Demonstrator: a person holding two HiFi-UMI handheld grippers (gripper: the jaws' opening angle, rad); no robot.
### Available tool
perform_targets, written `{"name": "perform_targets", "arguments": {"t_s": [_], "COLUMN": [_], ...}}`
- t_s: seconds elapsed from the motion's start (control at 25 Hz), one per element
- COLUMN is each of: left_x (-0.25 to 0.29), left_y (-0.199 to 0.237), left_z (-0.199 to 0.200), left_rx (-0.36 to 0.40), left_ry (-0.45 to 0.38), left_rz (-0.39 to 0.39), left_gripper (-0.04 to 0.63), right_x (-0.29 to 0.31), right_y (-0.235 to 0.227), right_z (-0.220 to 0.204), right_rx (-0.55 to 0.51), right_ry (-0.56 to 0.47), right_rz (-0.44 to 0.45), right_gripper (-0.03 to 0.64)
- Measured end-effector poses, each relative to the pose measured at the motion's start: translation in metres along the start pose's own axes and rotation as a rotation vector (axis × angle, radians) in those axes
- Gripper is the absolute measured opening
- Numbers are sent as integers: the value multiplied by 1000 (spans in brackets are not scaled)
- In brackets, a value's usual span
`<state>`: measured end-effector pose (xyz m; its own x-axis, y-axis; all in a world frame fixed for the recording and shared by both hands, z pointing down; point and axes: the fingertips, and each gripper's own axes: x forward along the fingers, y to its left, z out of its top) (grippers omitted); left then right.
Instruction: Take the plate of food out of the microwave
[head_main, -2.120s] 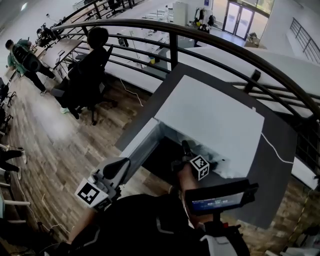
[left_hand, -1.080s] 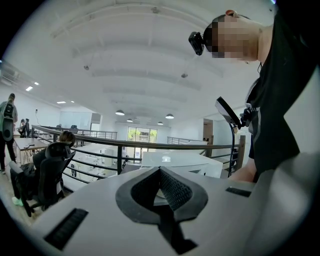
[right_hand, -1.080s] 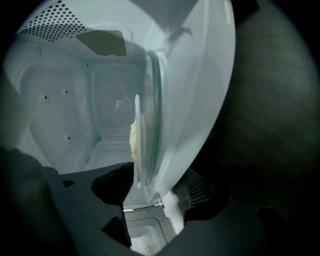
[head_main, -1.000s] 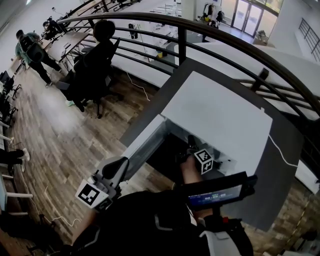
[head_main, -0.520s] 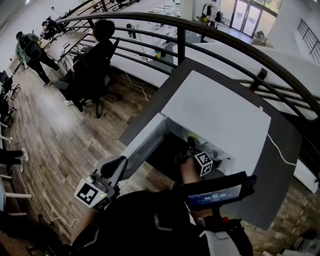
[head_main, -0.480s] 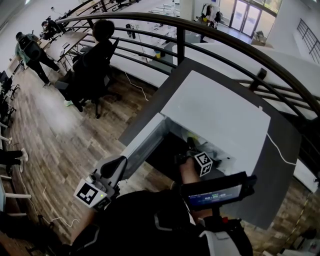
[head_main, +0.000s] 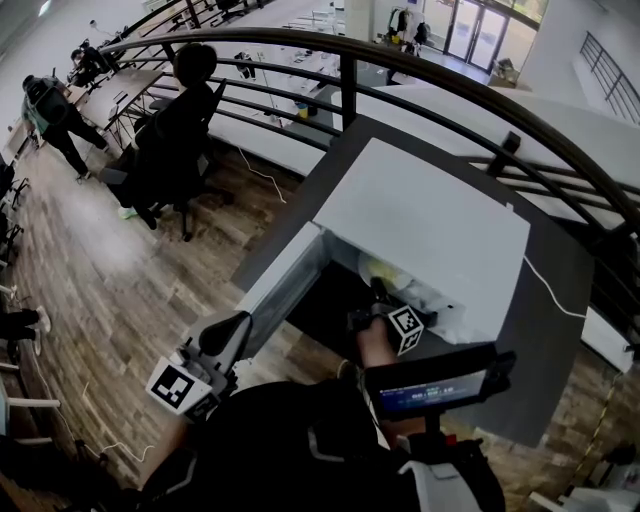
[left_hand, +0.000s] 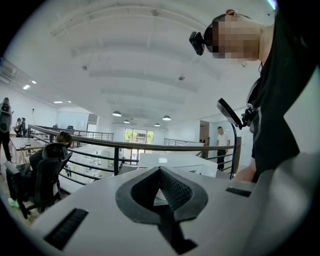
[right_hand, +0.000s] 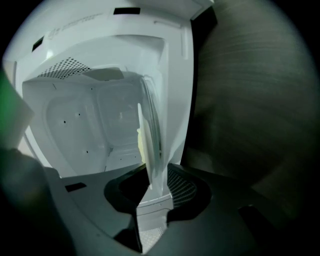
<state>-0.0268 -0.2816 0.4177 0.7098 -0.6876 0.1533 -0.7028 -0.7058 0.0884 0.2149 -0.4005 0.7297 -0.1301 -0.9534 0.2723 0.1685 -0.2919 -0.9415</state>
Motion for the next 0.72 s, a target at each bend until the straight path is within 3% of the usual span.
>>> {"name": "perform_targets", "arguments": {"t_s": [0.2,0.72], "left_x": [-4,-14], "left_y": [2,19], "left_z": [-3,-10], "left_rx": [-6,-24], "left_ry": [-9,-31], "left_rz": [-11,-62], "left_gripper": [5,5], "right_x": [1,-9], "right_y": [5,0], "right_z": [-5,-37], "right_rx": [-31,-91], "right_ry": [9,63], "right_rz": [36,37], "right_gripper": [26,23]}}
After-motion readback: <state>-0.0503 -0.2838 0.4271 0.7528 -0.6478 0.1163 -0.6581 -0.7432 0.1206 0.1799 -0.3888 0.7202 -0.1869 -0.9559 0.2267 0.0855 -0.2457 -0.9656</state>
